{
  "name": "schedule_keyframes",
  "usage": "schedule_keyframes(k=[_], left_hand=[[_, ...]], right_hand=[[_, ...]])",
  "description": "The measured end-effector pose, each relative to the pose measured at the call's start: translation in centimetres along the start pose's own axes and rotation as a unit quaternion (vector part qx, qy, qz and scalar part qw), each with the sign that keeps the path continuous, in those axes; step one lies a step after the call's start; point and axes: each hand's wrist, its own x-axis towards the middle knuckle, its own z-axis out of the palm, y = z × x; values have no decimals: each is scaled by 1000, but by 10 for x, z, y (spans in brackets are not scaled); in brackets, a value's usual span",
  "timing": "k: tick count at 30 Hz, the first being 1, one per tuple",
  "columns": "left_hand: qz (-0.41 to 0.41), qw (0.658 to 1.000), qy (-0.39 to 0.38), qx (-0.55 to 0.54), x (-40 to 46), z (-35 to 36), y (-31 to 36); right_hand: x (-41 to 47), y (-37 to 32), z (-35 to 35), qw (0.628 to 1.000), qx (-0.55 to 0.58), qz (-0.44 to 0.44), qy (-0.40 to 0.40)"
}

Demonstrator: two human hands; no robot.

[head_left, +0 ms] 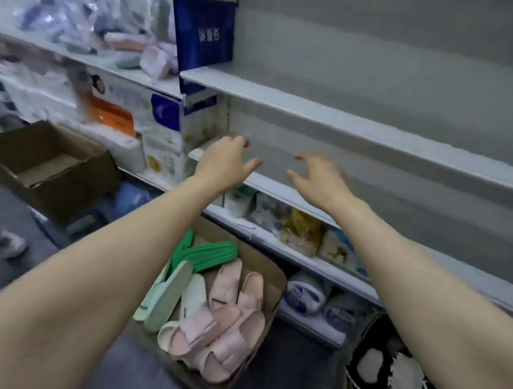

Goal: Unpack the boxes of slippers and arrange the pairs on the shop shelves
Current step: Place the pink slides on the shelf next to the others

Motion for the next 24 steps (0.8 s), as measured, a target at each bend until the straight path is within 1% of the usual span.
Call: schedule_keyframes(k=[4, 7, 10, 14, 16, 20, 24], left_hand=[[-97, 991, -87, -28, -13, 82, -96], [-154, 975, -158, -40, -41, 143, -153], [-215, 944, -241, -67, -84, 195, -190], [-285, 887, -349, -96, -140, 251, -226], [-311, 862, -388, -100, -159, 271, -240], [-346, 827, -425, -130, -171, 296, -264], [-373, 778, -483, -150, -167, 314, -283]], right_hand=[[10, 12, 126, 992, 40, 31, -117], [-2, 20, 207, 971, 68, 61, -220], [-23, 27, 273, 937, 105, 100, -318], [-60, 39, 343, 881, 146, 176, -414], [-77, 45, 368, 857, 159, 215, -440], [-100, 54, 403, 828, 156, 287, -456], [-111, 56, 423, 777, 143, 350, -504]])
